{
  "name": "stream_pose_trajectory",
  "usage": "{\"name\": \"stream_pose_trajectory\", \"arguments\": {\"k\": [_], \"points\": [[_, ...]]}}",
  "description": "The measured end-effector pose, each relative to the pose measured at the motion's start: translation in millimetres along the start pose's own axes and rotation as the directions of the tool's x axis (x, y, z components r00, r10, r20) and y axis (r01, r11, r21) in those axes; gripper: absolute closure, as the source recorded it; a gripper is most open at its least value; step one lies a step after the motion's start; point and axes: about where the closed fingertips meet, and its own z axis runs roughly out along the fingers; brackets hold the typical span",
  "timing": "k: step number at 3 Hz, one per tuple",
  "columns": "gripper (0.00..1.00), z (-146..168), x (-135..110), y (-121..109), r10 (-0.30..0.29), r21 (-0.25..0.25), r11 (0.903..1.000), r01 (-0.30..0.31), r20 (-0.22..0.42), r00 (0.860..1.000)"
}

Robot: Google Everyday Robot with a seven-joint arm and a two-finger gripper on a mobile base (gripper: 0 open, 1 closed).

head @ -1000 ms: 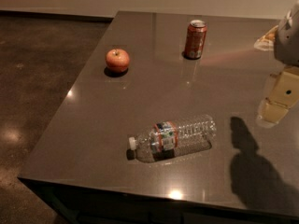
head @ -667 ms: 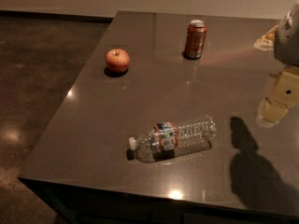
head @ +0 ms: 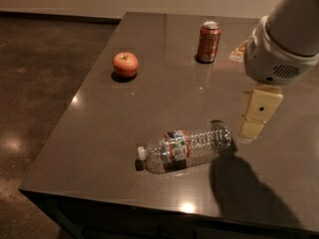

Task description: Place water bottle upright

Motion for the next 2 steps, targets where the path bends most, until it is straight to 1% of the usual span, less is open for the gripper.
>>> {"name": "stream_pose_trajectory", "arguments": {"k": [1,2], "points": [[0.00,27.0,-28.8,4.0,-0.082,-0.033,0.9961,0.082,-0.004,0.997],[0.00,53.7,-47.2,19.8,-0.170,-0.086,0.9822,0.167,-0.029,0.985]]}}
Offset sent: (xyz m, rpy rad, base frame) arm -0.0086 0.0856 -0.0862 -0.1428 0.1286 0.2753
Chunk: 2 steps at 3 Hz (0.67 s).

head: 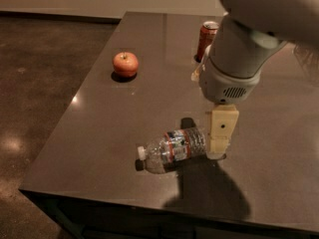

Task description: Place water bottle upright

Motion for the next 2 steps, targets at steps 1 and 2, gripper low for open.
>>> {"name": "stream_pose_trajectory", "arguments": {"k": [1,2], "points": [[0.00,24.4,-14.2,13.9,-0.074,-0.040,0.9966,0.073,-0.024,0.997],[0.00,41.0,-23.5,29.0,-0.133,-0.071,0.9889,0.130,-0.032,0.991]]}}
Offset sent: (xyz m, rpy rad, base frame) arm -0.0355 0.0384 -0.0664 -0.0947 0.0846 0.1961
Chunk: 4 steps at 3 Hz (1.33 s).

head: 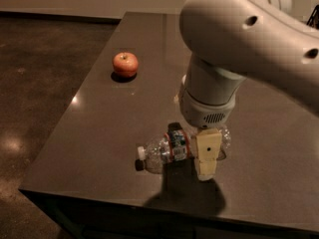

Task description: Place water bottle upright

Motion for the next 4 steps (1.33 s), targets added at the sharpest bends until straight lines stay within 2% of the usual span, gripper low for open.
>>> {"name": "stream_pose_trajectory", "arguments": {"k": [1,2,4], "points": [[0.00,11.0,-10.5,6.6,-0.034,-0.021,0.9992,0.034,-0.007,0.999],[0.14,17.2,-21.4,8.3,-0.056,-0.035,0.9978,0.055,-0.008,0.998],[0.60,18.7,-31.8,4.4,-0.070,-0.058,0.9959,0.070,0.004,0.998]]}}
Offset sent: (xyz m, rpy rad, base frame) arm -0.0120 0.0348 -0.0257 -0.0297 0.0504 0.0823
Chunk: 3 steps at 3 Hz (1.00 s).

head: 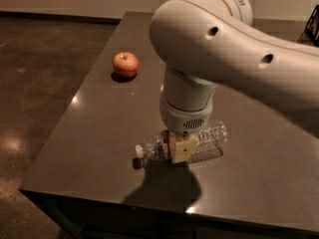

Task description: Place water bottle upright

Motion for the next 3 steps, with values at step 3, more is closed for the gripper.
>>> {"name": "stream_pose_trajectory", "arguments": {"k": [3], "points": [[1.00,-62.9,31.2,-60.3,0.166,0.067,0.9784,-0.195,0.307,0.937]]}}
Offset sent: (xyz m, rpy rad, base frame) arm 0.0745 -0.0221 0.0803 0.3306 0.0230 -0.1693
